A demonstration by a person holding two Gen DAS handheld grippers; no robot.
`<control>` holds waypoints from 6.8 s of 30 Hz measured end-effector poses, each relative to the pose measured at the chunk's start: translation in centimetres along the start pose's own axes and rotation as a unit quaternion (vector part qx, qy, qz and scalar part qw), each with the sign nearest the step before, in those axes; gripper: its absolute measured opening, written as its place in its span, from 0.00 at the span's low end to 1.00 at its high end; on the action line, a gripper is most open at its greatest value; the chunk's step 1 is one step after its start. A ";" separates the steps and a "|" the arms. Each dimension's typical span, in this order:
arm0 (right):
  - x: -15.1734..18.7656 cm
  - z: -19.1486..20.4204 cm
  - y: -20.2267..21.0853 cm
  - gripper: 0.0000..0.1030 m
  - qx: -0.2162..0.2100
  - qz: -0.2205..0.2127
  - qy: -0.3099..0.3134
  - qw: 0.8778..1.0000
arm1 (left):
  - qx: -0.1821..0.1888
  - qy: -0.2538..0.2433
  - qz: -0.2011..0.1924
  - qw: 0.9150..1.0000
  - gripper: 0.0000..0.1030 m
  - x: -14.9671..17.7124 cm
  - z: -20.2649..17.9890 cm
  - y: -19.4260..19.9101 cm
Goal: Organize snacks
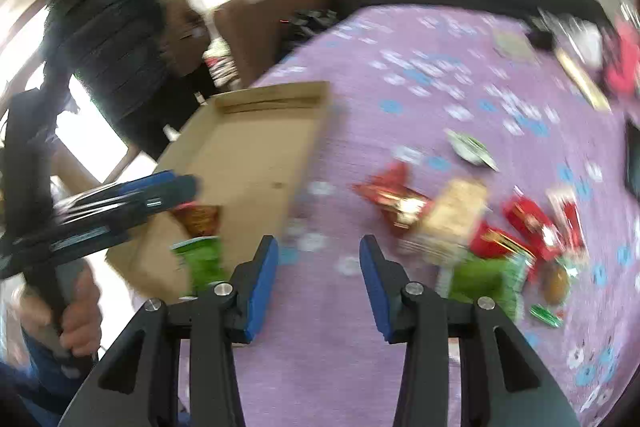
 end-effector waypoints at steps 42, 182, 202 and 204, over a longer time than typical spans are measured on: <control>1.6 -12.4 5.1 0.40 0.036 -0.106 -0.208 0.972 | 0.018 -0.070 0.099 0.992 0.17 1.1 -14.1 -8.8; -1.0 10.0 -9.6 0.36 -0.002 0.030 0.110 0.993 | -0.036 0.099 0.068 0.992 0.32 -0.6 7.7 -5.7; -1.4 8.3 -4.4 0.41 -0.024 -0.005 0.077 0.997 | -0.017 0.081 0.048 0.995 0.52 -1.3 5.6 -3.1; -1.4 7.4 -3.3 0.43 -0.022 -0.013 0.068 0.997 | -0.013 0.071 0.046 0.996 0.52 -1.4 4.6 -2.7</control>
Point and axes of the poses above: each gripper's, at about its wrist camera, not at the fingertips, and y roughly against the way its jaws point, z to its left, x to its underside, the point moved 3 cm from there along -y, roughly the way its jaws point, and after that the axes turned 8 degrees about -x, right-handed, at the moved point
